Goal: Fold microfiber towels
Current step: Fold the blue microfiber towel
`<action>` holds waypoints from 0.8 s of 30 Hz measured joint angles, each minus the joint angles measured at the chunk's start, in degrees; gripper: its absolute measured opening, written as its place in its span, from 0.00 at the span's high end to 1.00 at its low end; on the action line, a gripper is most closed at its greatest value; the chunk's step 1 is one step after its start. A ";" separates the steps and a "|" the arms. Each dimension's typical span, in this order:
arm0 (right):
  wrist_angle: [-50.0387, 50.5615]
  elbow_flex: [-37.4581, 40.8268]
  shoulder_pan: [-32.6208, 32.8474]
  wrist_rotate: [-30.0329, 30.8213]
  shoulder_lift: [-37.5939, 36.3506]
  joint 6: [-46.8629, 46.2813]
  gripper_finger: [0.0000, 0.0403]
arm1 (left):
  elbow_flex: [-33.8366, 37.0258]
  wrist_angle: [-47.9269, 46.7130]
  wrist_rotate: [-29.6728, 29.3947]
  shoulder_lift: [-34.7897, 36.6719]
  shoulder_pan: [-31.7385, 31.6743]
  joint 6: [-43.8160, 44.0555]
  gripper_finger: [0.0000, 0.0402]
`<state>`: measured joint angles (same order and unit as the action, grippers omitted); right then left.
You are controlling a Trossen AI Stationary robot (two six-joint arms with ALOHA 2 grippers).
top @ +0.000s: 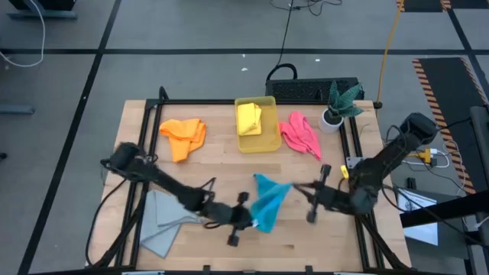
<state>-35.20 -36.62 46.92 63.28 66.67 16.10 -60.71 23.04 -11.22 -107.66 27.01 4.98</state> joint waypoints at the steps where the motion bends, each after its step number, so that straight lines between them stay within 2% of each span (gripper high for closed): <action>1: -1.54 0.00 1.67 -3.52 -0.04 0.02 1.00 | 0.00 -2.00 -2.00 2.67 1.49 -0.54 0.98; 4: -9.09 0.00 5.45 -19.63 0.00 0.09 1.00 | 0.02 -5.27 -6.03 10.37 5.97 -3.20 0.99; 8: -21.45 0.00 7.48 -43.71 0.01 2.84 1.00 | -0.02 -4.70 -6.80 19.33 10.83 -8.55 0.99; 9: -24.64 0.00 7.67 -47.27 0.02 2.95 1.00 | -0.02 -4.44 -7.00 21.32 11.71 -9.86 0.99; 11: -30.52 0.00 7.84 -50.15 0.05 3.34 1.00 | -0.11 -4.13 -8.76 24.82 12.98 -12.62 0.99; 13: -33.22 -0.02 8.03 -48.32 -0.58 5.72 1.00 | -0.07 -5.15 -13.11 27.63 14.21 -15.32 0.99; 14: -33.19 -0.02 8.17 -44.73 -1.05 7.60 1.00 | -0.07 -6.21 -15.48 28.80 14.49 -16.50 0.99; 18: -29.05 -0.04 6.45 -19.88 -2.07 13.43 1.00 | -0.07 -13.61 -25.05 30.74 12.86 -17.15 0.99; 20: -26.00 -0.04 4.85 -10.39 -2.09 14.59 1.00 | 0.29 -18.47 -27.51 30.28 11.11 -13.75 0.99; 22: -20.75 -0.04 2.68 -5.75 -2.16 13.06 1.00 | 1.24 -21.16 -27.87 29.35 8.95 -9.95 0.99; 24: -11.93 -0.04 -0.07 -5.17 -2.09 7.73 1.00 | 2.33 -21.76 -27.80 28.05 7.11 -7.60 0.99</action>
<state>-47.12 -36.67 46.86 58.11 64.58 23.83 -58.38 1.28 -39.03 -79.61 34.12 -2.62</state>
